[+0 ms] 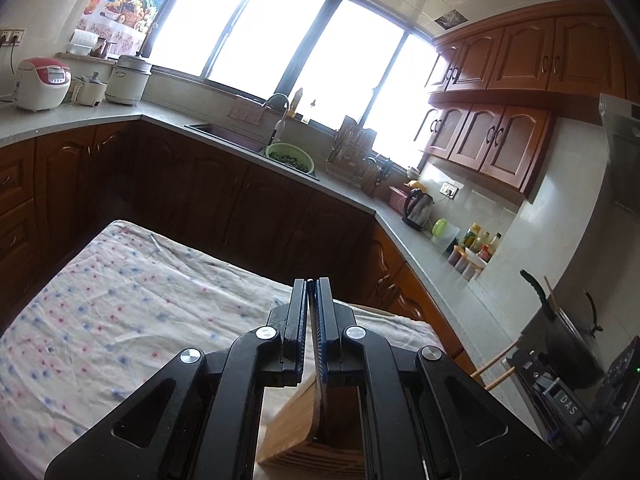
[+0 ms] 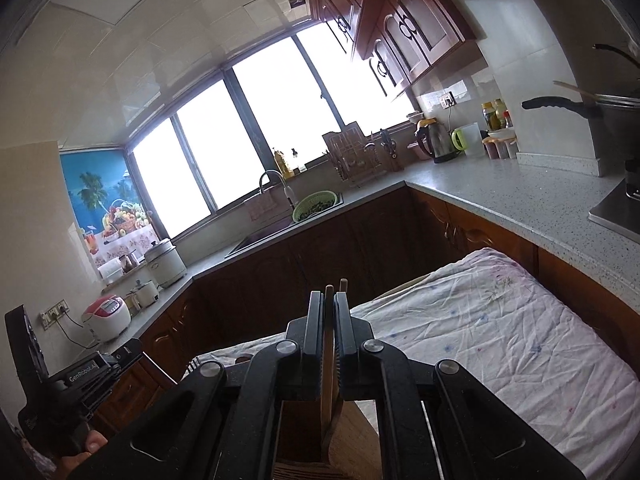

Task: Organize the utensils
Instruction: 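Carry both held utensils to the wooden holder and insert them, then open both tools to release the utensils into the holder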

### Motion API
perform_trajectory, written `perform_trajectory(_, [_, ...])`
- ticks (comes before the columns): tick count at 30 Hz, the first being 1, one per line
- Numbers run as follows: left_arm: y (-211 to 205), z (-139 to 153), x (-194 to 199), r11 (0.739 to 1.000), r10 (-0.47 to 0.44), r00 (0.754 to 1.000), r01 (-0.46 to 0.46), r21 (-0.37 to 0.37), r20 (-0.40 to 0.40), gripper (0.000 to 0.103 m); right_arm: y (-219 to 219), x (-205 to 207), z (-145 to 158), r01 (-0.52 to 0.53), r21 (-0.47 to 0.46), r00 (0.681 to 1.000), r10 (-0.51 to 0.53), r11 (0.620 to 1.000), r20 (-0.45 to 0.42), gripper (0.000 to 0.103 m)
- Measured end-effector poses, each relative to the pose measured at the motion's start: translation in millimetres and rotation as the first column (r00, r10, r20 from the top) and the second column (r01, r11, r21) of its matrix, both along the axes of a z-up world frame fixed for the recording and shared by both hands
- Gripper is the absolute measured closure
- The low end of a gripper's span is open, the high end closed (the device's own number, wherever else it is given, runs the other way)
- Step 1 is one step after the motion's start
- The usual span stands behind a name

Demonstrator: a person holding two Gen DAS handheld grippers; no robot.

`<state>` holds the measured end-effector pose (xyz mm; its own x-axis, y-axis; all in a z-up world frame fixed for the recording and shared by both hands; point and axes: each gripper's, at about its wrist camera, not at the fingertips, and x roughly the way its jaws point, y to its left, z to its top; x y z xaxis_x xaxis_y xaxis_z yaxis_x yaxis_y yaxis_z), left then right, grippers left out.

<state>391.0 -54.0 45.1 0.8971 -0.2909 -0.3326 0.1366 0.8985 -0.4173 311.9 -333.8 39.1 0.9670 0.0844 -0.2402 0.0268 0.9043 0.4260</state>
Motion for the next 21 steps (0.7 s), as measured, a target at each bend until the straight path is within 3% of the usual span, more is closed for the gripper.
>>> perform_trajectory(5, [-12.3, -2.0, -1.5, 0.997, -0.050, 0.999, 0.051, 0.055, -0.022, 0.099, 1.0, 4.1, -5.7, -0.022, 0.003, 0.999, 0.022, 1.000, -0.030, 0.098])
perform_trajectory(14, [-14.0, -0.1, -4.6, 0.995, -0.059, 0.998, 0.062, 0.077, -0.038, 0.099, 0.6, 4.9, -1.7, -0.049, 0.024, 0.996, 0.051, 0.999, -0.070, 0.093])
perform_trajectory(16, [-13.9, 0.3, -4.9, 0.995, -0.062, 0.997, 0.065, 0.072, -0.047, 0.097, 0.4, 3.1, -0.9, -0.054, 0.031, 0.996, 0.057, 0.998, -0.075, 0.088])
perform_trajectory(17, [-13.4, 0.5, -4.8, 0.995, -0.068, 0.996, 0.072, 0.066, -0.054, 0.096, -0.8, 2.2, -1.0, -0.054, 0.035, 0.995, 0.057, 0.998, -0.076, 0.077])
perform_trajectory(18, [-12.5, 0.6, -5.7, 0.996, -0.071, 0.996, 0.075, 0.058, -0.058, 0.090, -1.9, 0.7, -0.9, -0.053, 0.038, 0.996, 0.056, 0.998, -0.074, 0.063])
perform_trajectory(20, [-9.3, 1.7, -11.2, 0.997, -0.064, 0.996, 0.067, 0.048, -0.058, 0.072, -2.8, -5.7, 1.3, -0.049, 0.037, 0.997, 0.052, 0.998, -0.064, 0.051])
perform_trajectory(21, [-7.0, 2.5, -16.0, 0.997, -0.062, 0.997, 0.064, 0.044, -0.052, 0.057, -2.8, -9.8, 2.4, -0.047, 0.036, 0.997, 0.049, 0.998, -0.059, 0.049])
